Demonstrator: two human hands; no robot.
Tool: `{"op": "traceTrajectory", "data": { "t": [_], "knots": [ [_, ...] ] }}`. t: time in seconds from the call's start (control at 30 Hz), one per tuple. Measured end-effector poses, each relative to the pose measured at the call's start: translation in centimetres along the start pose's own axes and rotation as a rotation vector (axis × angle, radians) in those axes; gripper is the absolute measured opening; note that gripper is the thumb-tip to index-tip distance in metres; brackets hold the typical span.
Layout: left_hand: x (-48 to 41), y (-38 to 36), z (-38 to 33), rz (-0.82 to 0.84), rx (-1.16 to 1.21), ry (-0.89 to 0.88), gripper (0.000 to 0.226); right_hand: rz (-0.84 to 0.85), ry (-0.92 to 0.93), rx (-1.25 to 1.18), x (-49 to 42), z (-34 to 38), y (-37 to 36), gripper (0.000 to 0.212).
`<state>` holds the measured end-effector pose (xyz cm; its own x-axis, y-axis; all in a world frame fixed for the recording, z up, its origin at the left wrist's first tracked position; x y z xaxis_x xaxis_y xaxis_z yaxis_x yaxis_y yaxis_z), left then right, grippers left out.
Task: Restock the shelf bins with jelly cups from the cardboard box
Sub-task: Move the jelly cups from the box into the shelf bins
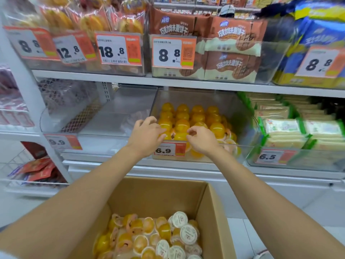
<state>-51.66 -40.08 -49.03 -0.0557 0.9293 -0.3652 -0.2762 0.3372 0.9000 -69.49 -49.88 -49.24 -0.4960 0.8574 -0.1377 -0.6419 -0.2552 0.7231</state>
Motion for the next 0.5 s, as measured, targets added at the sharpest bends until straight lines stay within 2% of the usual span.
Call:
{"op": "traceTrajectory", "data": {
  "t": [0.07,0.17,0.23,0.33,0.5],
  "knots": [
    [0.9,0.1,-0.3,-0.099,0.052,0.019,0.03,-0.058,0.065,-0.076,0.6,0.2,-0.2,0.03],
    [3.1,0.4,-1.1,-0.298,0.137,0.104,0.012,-0.37,0.316,-0.116,3.1,0.7,-1.9,0.015],
    [5.3,0.0,-1.9,-0.257,0.256,0.177,0.006,-0.419,0.396,-0.121,5.4,0.8,-4.3,0.009],
    [9.4,-2.5,-2.5,0.001,0.394,0.27,0.007,-0.188,0.314,-0.159,8.4,-0.3,-9.1,0.011],
    [17.7,-10.3,-1.2,0.545,0.357,0.286,0.021,0.226,0.027,-0.085,13.1,-5.0,-17.5,0.016]
  ]
}}
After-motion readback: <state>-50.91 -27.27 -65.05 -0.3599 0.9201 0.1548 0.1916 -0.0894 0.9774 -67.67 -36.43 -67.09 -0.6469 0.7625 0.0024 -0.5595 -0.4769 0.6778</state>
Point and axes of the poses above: each hand's wrist, its own x-axis away from the middle knuckle, its own y-axis out of the back of the hand, z = x × y, the point moved 1 cm from there along -x, towards the middle knuckle, and after that the axes turned 13 degrees about -x, right-handed, at the moved point
